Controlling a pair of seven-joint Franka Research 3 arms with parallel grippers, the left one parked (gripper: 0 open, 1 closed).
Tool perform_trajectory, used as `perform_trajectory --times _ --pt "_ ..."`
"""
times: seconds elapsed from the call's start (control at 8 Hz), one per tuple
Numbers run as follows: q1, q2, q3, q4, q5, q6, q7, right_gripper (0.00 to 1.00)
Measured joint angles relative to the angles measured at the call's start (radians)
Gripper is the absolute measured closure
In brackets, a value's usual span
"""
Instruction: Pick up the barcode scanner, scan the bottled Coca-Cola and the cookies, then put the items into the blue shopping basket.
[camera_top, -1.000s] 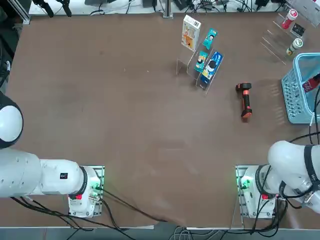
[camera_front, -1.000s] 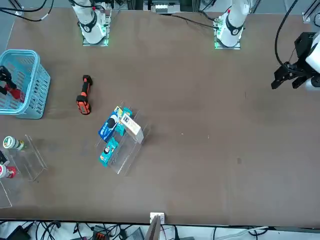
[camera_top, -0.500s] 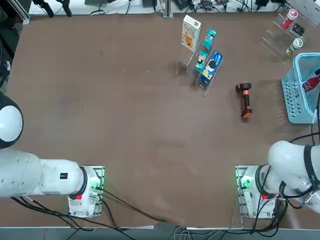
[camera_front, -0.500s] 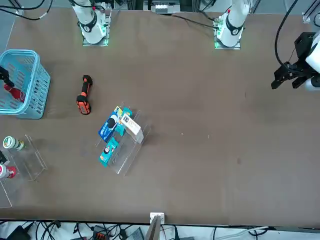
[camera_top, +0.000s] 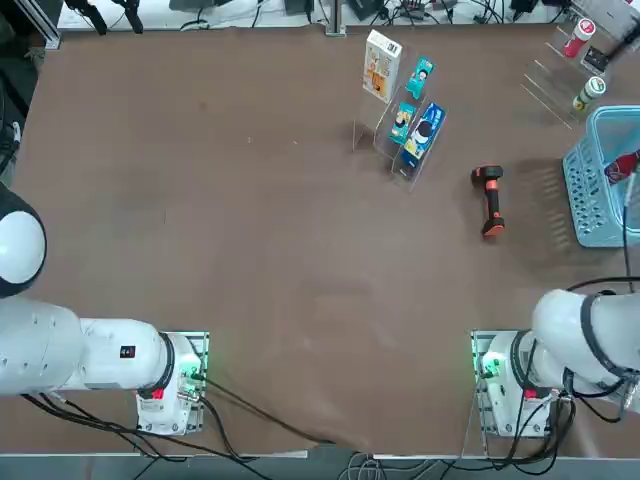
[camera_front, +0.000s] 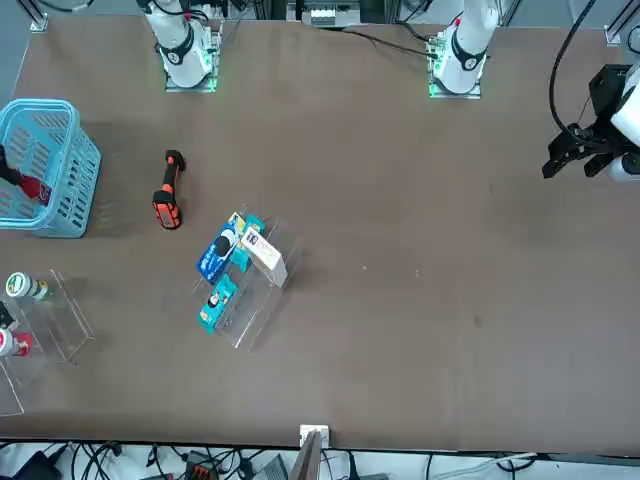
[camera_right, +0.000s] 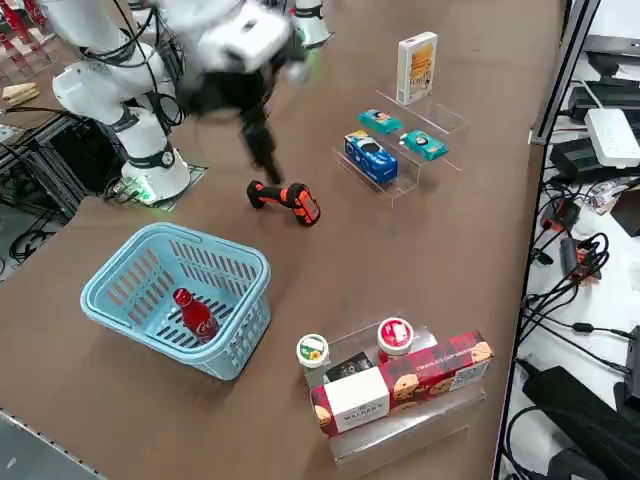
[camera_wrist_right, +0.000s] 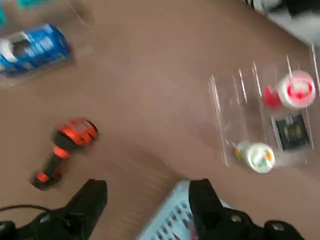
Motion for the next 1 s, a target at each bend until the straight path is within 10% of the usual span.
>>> perform_trajectory --times 1.0 --pt "0.682 0.233 0.006 0.32 -0.024 -0.052 0.763 0.0"
